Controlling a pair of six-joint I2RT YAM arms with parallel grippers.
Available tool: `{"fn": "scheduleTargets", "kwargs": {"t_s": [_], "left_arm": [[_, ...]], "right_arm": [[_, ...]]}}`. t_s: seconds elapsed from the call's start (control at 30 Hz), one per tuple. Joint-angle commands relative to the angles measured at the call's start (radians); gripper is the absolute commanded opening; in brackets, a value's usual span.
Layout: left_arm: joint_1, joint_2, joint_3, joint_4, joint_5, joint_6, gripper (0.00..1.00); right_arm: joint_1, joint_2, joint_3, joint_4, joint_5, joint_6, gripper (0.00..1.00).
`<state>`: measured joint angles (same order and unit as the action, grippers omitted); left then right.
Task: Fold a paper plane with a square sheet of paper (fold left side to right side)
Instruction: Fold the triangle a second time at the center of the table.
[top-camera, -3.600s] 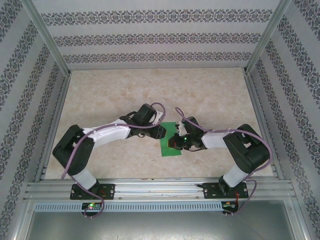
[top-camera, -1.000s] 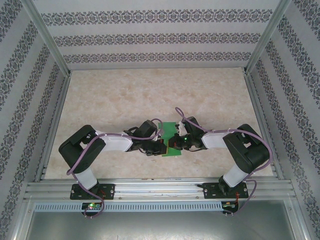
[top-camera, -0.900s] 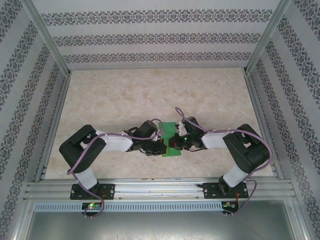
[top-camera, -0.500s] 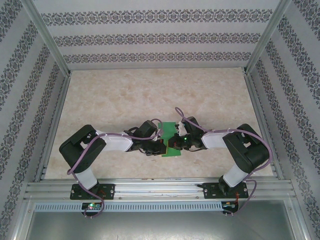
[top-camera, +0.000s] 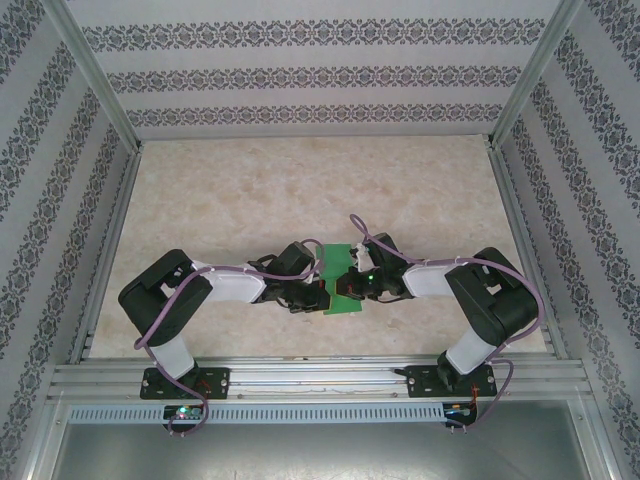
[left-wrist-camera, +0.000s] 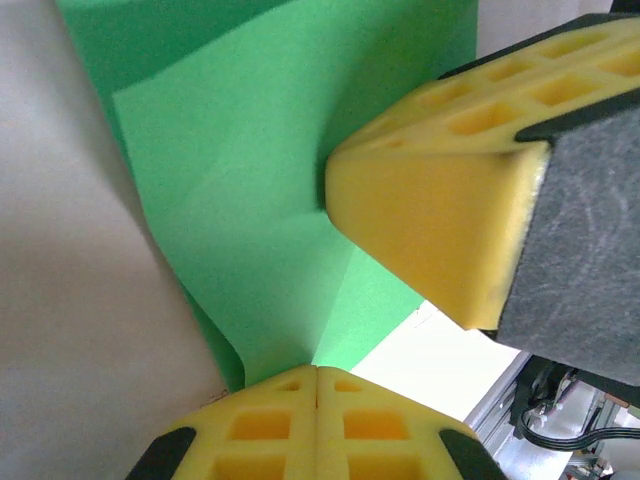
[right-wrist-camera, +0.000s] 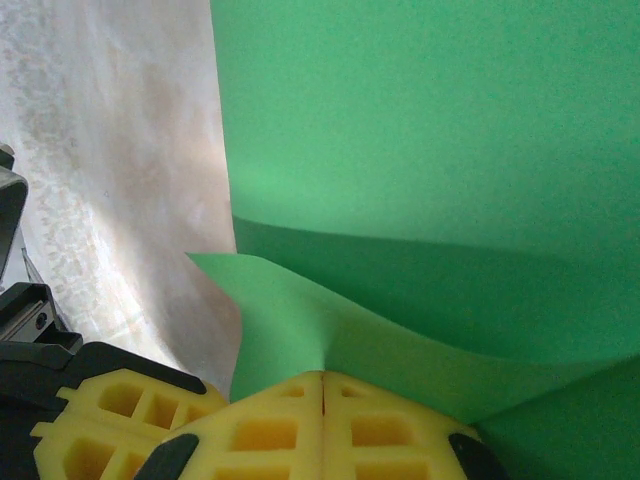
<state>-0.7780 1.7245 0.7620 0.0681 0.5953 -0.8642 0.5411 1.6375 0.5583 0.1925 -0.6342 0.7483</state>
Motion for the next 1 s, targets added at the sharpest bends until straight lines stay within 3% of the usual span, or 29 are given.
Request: {"fn": "scheduleTargets", "kwargs": {"t_s": [0.0,0.57,0.97], "left_arm": [[-0.009,0.018,0.014,-0.041,-0.019,0.026,0.01],[-0.009,0.029,0.002,-0.072,-0.049,0.037,0.0],[-0.009,0.04,0.005,-0.095,-0.057,0.042,0.0]], "right_arm": [[0.017,0.056,-0.028,-0.108,0.048,-0.033,0.0],[0.017,0.045,-0.005,-0.121,0.033,-0.038,0.0],[0.002,-0.134,0.03,-0.12,0.019,-0.024,0.0]]}}
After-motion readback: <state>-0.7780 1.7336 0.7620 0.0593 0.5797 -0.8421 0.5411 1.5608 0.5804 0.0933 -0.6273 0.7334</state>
